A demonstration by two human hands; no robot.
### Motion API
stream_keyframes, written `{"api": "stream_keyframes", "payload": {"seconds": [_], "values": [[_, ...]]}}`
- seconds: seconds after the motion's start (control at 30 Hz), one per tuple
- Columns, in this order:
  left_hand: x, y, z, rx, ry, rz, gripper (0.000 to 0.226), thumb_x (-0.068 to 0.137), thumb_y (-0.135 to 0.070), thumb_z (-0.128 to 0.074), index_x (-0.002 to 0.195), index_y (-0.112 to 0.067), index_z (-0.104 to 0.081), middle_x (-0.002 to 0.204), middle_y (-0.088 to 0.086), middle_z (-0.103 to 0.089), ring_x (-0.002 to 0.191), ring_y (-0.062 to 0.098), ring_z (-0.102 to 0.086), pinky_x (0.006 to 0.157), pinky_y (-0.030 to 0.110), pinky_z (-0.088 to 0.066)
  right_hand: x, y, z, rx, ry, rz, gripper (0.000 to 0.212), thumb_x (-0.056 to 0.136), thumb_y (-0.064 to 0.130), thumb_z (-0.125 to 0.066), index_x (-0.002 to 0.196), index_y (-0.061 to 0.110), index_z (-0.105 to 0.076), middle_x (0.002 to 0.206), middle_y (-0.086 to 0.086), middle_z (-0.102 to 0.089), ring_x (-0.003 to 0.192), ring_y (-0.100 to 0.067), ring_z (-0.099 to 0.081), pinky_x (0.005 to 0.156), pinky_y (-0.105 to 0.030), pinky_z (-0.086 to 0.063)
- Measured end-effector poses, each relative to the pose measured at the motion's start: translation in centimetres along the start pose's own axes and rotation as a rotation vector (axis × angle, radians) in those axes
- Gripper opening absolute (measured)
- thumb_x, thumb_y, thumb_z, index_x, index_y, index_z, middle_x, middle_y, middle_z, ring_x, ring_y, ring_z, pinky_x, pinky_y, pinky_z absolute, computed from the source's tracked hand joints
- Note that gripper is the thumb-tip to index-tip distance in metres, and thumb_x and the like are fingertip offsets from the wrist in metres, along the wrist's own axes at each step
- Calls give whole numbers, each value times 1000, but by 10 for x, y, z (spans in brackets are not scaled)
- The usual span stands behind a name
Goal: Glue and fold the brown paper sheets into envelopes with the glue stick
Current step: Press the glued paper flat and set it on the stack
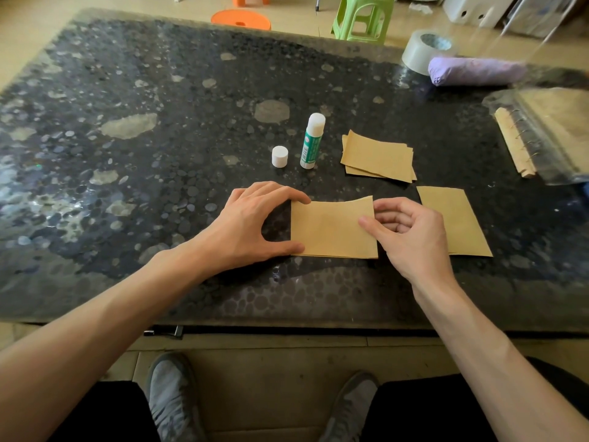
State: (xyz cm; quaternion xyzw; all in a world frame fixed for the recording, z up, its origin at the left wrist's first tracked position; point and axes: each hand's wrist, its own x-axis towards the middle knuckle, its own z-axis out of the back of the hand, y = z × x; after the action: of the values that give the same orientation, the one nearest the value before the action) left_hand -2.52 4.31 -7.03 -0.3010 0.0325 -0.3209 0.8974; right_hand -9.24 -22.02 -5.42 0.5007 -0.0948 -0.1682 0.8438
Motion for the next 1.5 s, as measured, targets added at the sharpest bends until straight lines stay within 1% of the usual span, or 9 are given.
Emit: {"api": "stream_keyframes", "payload": {"seconds": [0.2, 0.47, 0.67, 0.83, 0.97, 1.07, 1.2, 1.37, 1.5], "values": [[0, -1, 2, -7, 7, 2, 67, 79, -60, -78, 139, -44, -51, 135, -25, -51, 139, 5, -39, 113, 42, -31, 1, -2, 0, -28, -4, 30, 29, 84, 24, -86, 110, 24, -75, 96, 13, -75, 87, 3, -71, 79, -23, -63], [2, 0, 2, -8, 49, -9, 50, 78, -71, -66, 124, -53, -62, 138, -22, -49, 140, 6, -37, 113, 40, -25, 0, -4, -5, -188, -38, 122, 32, 85, 30, -86, 113, 29, -71, 92, 19, -69, 83, 3, -67, 68, -6, -52], [3, 2, 0, -6, 63, 0, 46, 74, -79, -56, 113, -57, -69, 139, -22, -47, 141, 5, -34, 113, 38, -21, 0, -5, -2, -332, -72, 176, 45, 84, 38, -85, 124, 31, -64, 97, 13, -62, 80, -6, -62, 68, -14, -49], [3, 1, 0, -11, 41, 19, 52, 71, -79, -57, 114, -53, -69, 136, -23, -48, 140, 5, -35, 112, 38, -23, -6, -7, -7, -447, -15, 325, 21, 92, 31, -78, 113, 25, -77, 101, 9, -59, 86, -7, -54, 77, -20, -48], [0, 3, 0, 47, -34, 67, 65, 64, -87, -59, 117, -52, -69, 134, -24, -48, 140, 4, -33, 111, 36, -18, -13, -8, -15, -507, 87, 446, 27, 97, 33, -71, 121, 24, -78, 101, 8, -55, 99, -9, -50, 83, -20, -42], [-2, 4, -1, 65, -84, 106, 71, 58, -90, -61, 117, -52, -68, 133, -24, -48, 139, 2, -33, 111, 36, -16, -19, -5, -24, -535, 149, 524, 32, 101, 34, -65, 131, 28, -73, 100, 7, -48, 96, -11, -48, 84, -23, -45], [-2, 5, -2, 84, -99, 122, 73, 57, -91, -62, 118, -51, -65, 133, -25, -47, 139, 2, -33, 113, 38, -16, -18, 3, -38, -680, 161, 622, 40, 107, 39, -51, 143, 29, -63, 95, 3, -41, 90, -16, -44, 81, -39, -45], [-2, 5, -3, 94, -102, 123, 76, 58, -90, -61, 123, -50, -65, 133, -24, -48, 139, 2, -34, 113, 39, -17, -13, 9, -48, -920, 157, 640, 49, 111, 48, -31, 157, 35, -44, 96, 3, -36, 88, -16, -36, 79, -34, -26], [-1, 4, -3, 80, -97, 145, 81, 56, -92, -59, 125, -50, -64, 135, -25, -48, 139, 2, -33, 112, 36, -15, -15, 11, -51, -987, 145, 631, 51, 112, 51, -27, 161, 38, -35, 98, 1, -36, 89, -17, -37, 80, -37, -29]]}}
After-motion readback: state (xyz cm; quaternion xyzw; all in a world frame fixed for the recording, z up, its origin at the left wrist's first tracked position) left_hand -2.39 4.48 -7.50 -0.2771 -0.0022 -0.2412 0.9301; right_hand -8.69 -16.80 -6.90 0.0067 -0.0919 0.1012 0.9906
